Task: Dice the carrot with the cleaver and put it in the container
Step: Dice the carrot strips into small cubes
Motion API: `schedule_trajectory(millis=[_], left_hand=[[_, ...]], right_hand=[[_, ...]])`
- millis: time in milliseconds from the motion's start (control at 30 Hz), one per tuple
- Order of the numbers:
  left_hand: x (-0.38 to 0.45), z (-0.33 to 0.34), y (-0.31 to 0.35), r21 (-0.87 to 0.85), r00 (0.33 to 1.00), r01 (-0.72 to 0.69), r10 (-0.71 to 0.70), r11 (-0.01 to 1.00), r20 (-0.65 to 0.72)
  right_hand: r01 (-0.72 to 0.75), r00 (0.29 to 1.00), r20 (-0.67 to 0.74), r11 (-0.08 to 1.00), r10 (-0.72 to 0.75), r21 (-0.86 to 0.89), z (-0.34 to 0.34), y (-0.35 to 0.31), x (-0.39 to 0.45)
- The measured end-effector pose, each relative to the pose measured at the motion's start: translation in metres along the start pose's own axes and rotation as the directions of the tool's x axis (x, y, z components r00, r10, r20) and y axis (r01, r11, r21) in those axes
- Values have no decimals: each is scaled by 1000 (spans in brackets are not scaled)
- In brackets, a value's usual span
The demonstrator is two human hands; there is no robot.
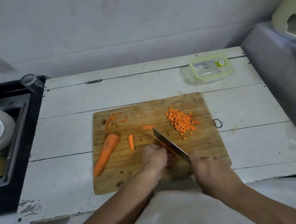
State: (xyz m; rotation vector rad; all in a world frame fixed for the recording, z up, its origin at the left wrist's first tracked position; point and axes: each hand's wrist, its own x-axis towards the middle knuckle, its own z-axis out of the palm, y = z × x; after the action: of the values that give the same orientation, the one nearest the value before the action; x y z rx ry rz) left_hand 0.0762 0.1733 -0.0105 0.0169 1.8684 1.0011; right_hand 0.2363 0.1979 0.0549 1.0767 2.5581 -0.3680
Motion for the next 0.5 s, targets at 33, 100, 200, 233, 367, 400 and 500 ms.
schedule_trajectory(millis=[33, 100, 200, 233, 367, 400, 500], left_hand=[[1, 1, -1, 0, 1000, 3, -3, 1000, -4], [1, 2, -2, 0, 1000, 2, -2, 1000, -11], [1, 2, -3, 1, 1000, -9, 9, 1000, -12], [0, 2, -2, 1, 1000, -9, 9, 1000, -9], [1, 0, -1, 6, 1000, 10, -10, 1000, 19], [1, 0, -1, 15, 1000, 15, -16, 1000, 27], [2, 0, 1, 43, 999, 22, -24, 999, 35]], right_hand=[[4, 1000, 5, 1000, -4, -11, 0, 0, 0], [17, 1000, 12, 999, -17, -44, 0, 0, 0], [54, 998, 28, 995, -52, -80, 1, -3, 0], [60, 998, 28, 995, -58, -77, 1, -3, 0], [72, 997, 36, 995, -70, -64, 3, 0, 2], [71, 997, 43, 996, -69, -59, 2, 1, 2], [74, 996, 56, 996, -71, -47, 2, 2, 2]])
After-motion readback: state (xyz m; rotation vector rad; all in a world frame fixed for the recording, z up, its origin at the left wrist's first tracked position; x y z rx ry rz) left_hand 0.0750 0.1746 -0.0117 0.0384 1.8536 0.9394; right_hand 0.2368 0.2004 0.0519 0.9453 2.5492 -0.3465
